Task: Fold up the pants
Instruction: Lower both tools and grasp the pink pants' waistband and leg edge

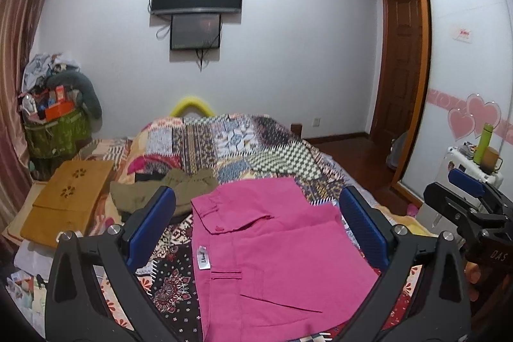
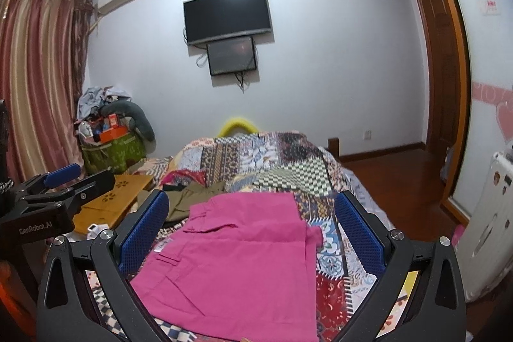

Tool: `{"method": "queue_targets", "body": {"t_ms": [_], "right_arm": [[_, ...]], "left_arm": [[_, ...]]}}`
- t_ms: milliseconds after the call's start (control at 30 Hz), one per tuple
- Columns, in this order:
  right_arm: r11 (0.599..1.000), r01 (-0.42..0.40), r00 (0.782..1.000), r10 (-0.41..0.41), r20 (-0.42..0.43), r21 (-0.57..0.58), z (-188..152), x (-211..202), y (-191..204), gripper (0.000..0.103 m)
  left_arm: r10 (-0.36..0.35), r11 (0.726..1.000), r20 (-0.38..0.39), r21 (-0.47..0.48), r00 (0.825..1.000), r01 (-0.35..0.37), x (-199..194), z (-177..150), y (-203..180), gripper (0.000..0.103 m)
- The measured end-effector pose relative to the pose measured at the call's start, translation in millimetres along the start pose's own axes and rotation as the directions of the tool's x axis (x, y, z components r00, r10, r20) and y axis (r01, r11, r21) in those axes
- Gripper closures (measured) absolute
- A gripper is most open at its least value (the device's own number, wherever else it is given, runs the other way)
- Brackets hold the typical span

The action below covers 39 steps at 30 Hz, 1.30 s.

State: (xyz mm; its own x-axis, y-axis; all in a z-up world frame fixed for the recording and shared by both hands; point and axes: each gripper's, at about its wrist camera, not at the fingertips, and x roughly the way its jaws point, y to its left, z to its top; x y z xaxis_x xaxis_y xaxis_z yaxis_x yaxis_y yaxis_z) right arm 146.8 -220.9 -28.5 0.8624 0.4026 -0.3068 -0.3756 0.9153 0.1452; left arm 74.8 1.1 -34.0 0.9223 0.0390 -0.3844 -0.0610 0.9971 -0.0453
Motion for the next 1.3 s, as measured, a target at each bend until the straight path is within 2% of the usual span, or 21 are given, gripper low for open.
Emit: {"method": "queue_targets", "body": {"t_ms": [167,333,400,467,500,533,600,667,767,833,900,967,1100,1233,1300], "right_arm": [[1.000,0.024,0.998,-0.023,-0.064,0.020,-7.8,25.8,-16.0,0.000],[0.998,0.060,0.986,-0.058,-0.159,0.008,-23.0,60.8,-36.0,0.000],[0.998,0.058,0.977,-0.056,-0.204,0.008,-28.4,72.2,-42.2,0.000],[0.998,0.051,0.963,-0.044,-0.266,0.019,-38.1,89.5,-53.4,0.000],[0.999,0.048,0.957,-0.039,-0.287,0.025,-39.9,95.2,-57.9,0.000],[0.999,0.038,0.948,-0.025,-0.317,0.035,-44.5,103.6,-62.4,0.000],[0.998,0.016,0.921,0.007,-0.390,0.056,-54.4,121.6,-73.5,0.000],[0.997,-0.001,0.895,0.034,-0.445,0.075,-62.2,132.5,-81.5,0.002],[0.996,-0.016,0.868,0.058,-0.494,0.089,-69.9,143.5,-89.5,0.010],[0.996,-0.025,0.854,0.066,-0.515,0.087,-73.2,150.4,-91.2,0.012],[0.996,-0.033,0.845,0.071,-0.530,0.080,-74.9,158.3,-92.9,0.015],[0.996,-0.047,0.834,0.083,-0.545,0.080,-77.7,165.9,-94.4,0.022],[0.993,-0.074,0.806,0.111,-0.581,0.087,-82.6,182.4,-96.2,0.033],[0.994,-0.071,0.779,0.107,-0.618,0.083,-85.3,200.2,-96.4,0.048],[0.990,-0.088,0.762,0.136,-0.633,0.106,-87.0,208.0,-99.1,0.054]], "left_arm": [[0.018,1.000,-0.102,-0.009,0.995,-0.019,48.8,-7.9,12.4,0.000],[0.040,0.999,-0.213,-0.006,0.976,-0.042,99.8,-20.7,30.8,0.000],[0.068,0.998,-0.259,0.006,0.964,-0.069,120.7,-27.8,38.0,0.000],[0.084,0.996,-0.313,0.019,0.946,-0.083,142.7,-37.7,46.8,0.002],[0.089,0.996,-0.335,0.021,0.938,-0.088,150.6,-42.0,50.4,0.006],[0.093,0.996,-0.376,0.020,0.922,-0.092,163.8,-48.5,57.0,0.010],[0.092,0.995,-0.422,0.012,0.902,-0.096,177.7,-57.2,65.5,0.012],[0.080,0.996,-0.484,-0.003,0.871,-0.093,195.0,-68.3,77.7,0.017],[0.055,0.996,-0.554,-0.024,0.831,-0.082,216.0,-80.2,91.4,0.026],[0.024,0.996,-0.597,-0.052,0.802,-0.069,230.3,-87.7,98.7,0.032],[0.005,0.995,-0.624,-0.071,0.782,-0.063,238.0,-91.3,103.0,0.036],[-0.009,0.993,-0.644,-0.094,0.765,-0.068,246.3,-94.3,106.4,0.038],[-0.062,0.991,-0.654,-0.129,0.754,-0.030,253.7,-90.1,105.4,0.046],[-0.080,0.994,-0.644,-0.112,0.760,0.010,255.4,-84.2,97.7,0.049],[-0.109,0.993,-0.651,-0.112,0.751,0.047,256.3,-84.8,92.5,0.051]]}}
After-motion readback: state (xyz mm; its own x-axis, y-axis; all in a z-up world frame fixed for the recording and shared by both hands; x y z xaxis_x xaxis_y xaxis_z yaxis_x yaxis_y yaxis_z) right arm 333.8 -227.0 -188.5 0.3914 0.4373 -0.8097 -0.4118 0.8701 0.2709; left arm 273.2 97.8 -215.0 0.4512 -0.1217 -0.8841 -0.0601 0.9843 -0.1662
